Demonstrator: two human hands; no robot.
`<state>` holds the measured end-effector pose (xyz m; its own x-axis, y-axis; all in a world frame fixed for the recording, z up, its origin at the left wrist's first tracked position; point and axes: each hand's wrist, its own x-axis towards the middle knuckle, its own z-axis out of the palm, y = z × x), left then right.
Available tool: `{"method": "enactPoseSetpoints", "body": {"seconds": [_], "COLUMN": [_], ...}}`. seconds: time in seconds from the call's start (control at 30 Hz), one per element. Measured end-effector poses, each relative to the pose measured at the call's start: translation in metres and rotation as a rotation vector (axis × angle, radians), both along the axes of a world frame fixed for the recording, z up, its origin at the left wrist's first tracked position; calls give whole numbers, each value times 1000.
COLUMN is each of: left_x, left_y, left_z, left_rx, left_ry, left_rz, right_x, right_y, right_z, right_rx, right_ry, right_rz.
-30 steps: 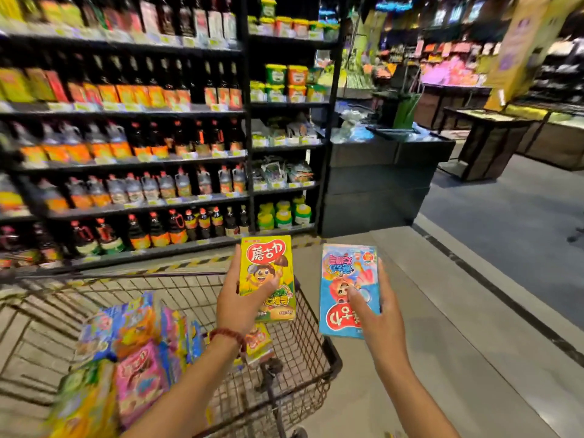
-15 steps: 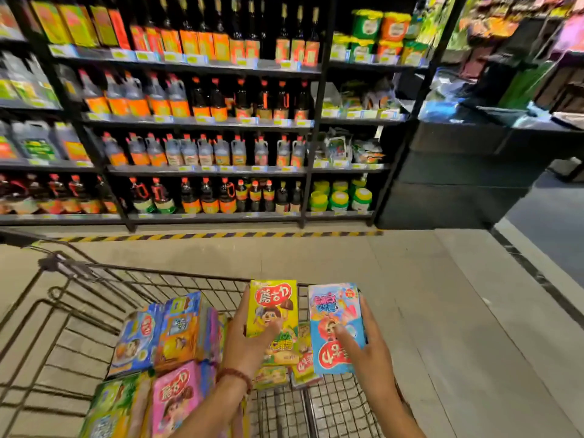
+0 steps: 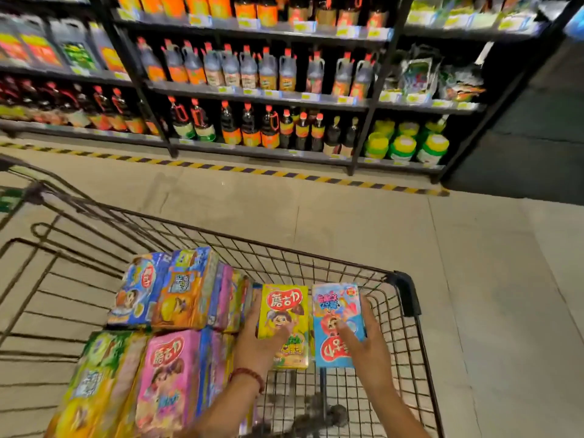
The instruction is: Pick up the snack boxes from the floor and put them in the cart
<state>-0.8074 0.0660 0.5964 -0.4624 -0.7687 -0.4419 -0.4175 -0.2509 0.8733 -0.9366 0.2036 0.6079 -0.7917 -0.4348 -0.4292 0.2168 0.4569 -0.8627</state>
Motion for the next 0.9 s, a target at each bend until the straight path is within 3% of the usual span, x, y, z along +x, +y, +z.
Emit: {"method": "enactPoseSetpoints", "body": {"seconds": [0.3,0.47,0.63,0.9], "left_x": [-26,-32,-31,-31], "left_y": [-16,-20,-17,-16], "left_z": [-102,-144,-159,-156], "left_rx": [118,64,37,-38], "left_ry": [-112,-149,-162,-255], "left_rz": [69,44,14,-49], "right_x": [-24,-24,-16,-15], "right_y": [-11,-12,-21,-23], "right_z": [-102,-142,-156,-163], "right_rx": [78,68,147,447], "right_ry": [1,-19,40,272], "right_rz": [6,10,-10,80]}}
